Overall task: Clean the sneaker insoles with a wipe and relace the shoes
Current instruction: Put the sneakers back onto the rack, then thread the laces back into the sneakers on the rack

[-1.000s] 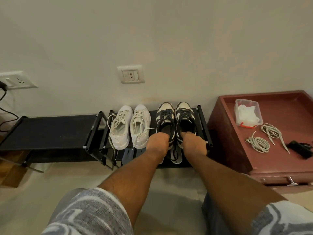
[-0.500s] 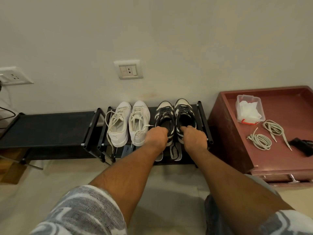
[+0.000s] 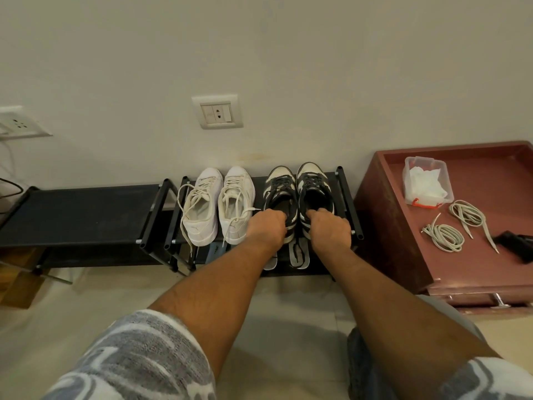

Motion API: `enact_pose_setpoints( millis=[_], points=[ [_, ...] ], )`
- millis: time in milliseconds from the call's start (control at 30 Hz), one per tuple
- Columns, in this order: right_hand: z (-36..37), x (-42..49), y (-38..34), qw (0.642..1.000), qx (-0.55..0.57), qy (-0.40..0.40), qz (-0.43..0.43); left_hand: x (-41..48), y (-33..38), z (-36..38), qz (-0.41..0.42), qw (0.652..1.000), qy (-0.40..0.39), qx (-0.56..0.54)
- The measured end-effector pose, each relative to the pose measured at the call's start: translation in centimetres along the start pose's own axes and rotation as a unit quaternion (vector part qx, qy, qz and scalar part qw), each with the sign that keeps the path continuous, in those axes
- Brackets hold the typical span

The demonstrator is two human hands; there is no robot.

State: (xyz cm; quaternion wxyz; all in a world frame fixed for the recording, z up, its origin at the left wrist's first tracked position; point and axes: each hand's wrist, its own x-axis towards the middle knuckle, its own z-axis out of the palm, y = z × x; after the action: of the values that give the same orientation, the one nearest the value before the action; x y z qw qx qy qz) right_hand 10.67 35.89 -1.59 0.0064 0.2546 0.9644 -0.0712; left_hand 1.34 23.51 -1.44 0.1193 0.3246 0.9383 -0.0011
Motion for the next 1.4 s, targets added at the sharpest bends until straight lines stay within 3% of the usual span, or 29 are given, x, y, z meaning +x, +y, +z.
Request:
enact_pose_setpoints(
  millis=[367,767,1100,1267,1400],
  points=[
    [0.3,0.3,-0.3,1.000,-0.008,0.006,0.008,-0.2,0.2,0.8,-0.010,0.999,0.037,0.012],
    [0.1,0.4,-0.3,1.000,-0.021,-0.014,0.003,0.6,-0.6,0.5,-0.002,1.000,0.019,-0.007],
    [-2.4,1.1,-2.1,0.999,-0.021,0.038,0.012,-3.0,-4.5,-0.1,0.016,0.983,0.139,-0.118],
    [-3.7,0.8,-5.6,0.989,0.051,0.105,-0.087,-5.6,-11.1,-1.2,-0.026,0.961,0.221,-0.161],
    [-2.5,0.2,-10.0,0.974,0.148,0.088,-0.150,-7.6,-16.3,-0.4,-0.085,0.932,0.275,-0.219]
  ],
)
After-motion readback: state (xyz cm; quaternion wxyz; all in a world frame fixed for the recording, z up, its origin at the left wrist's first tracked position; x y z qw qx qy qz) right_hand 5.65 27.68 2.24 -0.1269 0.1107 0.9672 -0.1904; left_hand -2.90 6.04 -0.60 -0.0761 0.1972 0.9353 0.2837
